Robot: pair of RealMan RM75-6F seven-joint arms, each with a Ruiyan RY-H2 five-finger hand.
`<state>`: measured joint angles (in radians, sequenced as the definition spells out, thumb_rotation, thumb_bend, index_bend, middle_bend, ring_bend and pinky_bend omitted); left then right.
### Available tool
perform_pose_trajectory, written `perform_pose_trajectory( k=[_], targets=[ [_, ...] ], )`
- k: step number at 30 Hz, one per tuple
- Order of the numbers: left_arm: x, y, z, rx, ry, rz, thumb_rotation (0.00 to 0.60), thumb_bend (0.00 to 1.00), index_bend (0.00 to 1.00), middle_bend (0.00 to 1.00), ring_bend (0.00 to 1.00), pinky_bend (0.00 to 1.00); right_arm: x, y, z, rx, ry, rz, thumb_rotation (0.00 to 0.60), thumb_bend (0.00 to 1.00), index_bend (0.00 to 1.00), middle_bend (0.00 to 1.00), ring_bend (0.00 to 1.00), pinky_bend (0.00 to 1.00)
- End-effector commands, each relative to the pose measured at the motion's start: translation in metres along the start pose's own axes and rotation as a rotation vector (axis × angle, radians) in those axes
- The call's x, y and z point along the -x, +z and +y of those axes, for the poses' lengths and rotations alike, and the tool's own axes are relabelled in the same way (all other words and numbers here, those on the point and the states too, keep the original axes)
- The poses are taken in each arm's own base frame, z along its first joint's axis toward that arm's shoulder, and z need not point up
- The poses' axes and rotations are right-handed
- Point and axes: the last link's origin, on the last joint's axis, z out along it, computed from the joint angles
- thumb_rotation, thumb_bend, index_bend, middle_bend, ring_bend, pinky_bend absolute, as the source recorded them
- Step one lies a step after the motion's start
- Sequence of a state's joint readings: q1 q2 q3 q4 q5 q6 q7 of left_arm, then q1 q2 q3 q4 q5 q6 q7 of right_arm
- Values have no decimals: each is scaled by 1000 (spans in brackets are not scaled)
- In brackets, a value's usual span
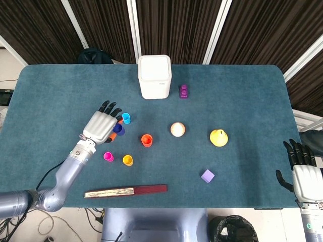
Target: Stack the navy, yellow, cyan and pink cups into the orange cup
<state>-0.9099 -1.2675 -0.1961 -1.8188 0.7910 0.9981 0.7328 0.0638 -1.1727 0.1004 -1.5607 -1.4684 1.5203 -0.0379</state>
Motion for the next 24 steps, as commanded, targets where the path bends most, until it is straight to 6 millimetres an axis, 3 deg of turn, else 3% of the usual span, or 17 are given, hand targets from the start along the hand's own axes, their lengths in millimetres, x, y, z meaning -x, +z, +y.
perform_pose_trajectory(
  k=[1,24],
  targets=[
    [-7,-1,6,18,-30,26,600,353,431,172,0,0,0,0,0,2,0,2,600,430,43,0,44,0],
    [19,36,57,75,-31,18,600,350,421,171,0,0,-1,1,4,13,1,6,600,430,43,0,44,0]
  ],
)
